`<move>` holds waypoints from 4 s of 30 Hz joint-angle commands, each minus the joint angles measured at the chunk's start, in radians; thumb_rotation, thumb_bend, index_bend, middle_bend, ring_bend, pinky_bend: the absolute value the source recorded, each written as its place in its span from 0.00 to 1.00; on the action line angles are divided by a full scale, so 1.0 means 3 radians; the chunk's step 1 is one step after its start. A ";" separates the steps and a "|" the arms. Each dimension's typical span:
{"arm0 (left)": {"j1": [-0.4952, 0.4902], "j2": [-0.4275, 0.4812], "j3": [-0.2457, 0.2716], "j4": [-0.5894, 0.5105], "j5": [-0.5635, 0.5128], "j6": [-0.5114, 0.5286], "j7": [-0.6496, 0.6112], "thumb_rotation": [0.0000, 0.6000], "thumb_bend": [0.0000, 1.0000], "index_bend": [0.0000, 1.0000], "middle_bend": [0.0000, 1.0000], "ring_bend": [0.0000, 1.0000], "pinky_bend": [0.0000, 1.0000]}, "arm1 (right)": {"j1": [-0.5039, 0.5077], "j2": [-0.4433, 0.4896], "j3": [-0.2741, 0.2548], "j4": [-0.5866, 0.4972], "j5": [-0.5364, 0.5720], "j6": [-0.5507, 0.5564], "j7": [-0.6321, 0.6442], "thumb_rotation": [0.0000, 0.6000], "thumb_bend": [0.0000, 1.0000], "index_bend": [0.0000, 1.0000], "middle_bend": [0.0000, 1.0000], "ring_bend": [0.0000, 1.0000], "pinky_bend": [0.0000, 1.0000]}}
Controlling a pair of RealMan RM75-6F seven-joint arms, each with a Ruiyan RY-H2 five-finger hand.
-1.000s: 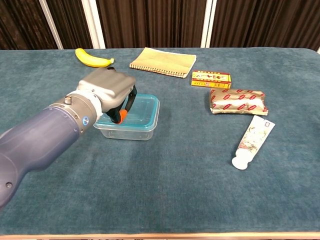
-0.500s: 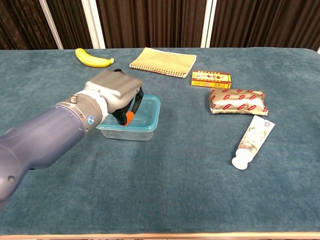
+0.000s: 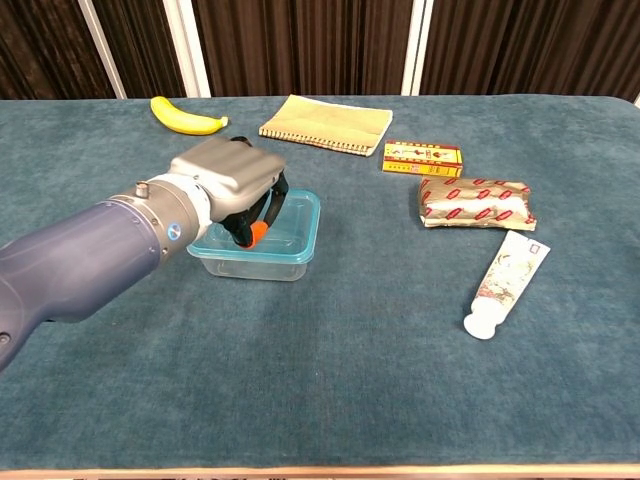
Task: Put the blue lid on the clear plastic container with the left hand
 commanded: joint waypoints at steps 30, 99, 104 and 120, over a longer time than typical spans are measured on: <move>-0.0140 0.0469 -0.0181 0.0168 0.0494 -0.0431 -0.0630 1.00 0.48 0.60 0.50 0.14 0.04 | 0.0000 -0.0014 0.0009 0.0003 0.0040 -0.0006 -0.0036 1.00 0.27 0.05 0.00 0.00 0.00; -0.0375 -0.0122 -0.0103 0.0911 0.0669 -0.0571 -0.0538 1.00 0.49 0.66 0.57 0.16 0.04 | 0.0003 0.0005 0.0010 -0.0026 0.0076 -0.0041 -0.0012 1.00 0.27 0.05 0.00 0.00 0.00; -0.0373 -0.0136 -0.0085 0.0923 0.0670 -0.0592 -0.0513 1.00 0.49 0.66 0.57 0.16 0.04 | 0.0004 0.0007 0.0009 -0.0028 0.0078 -0.0046 -0.0009 1.00 0.27 0.05 0.00 0.00 0.00; -0.0343 -0.0206 -0.0055 0.1027 0.0701 -0.0619 -0.0526 1.00 0.49 0.66 0.57 0.16 0.04 | 0.0004 0.0010 0.0010 -0.0030 0.0080 -0.0047 -0.0002 1.00 0.27 0.05 0.00 0.00 0.00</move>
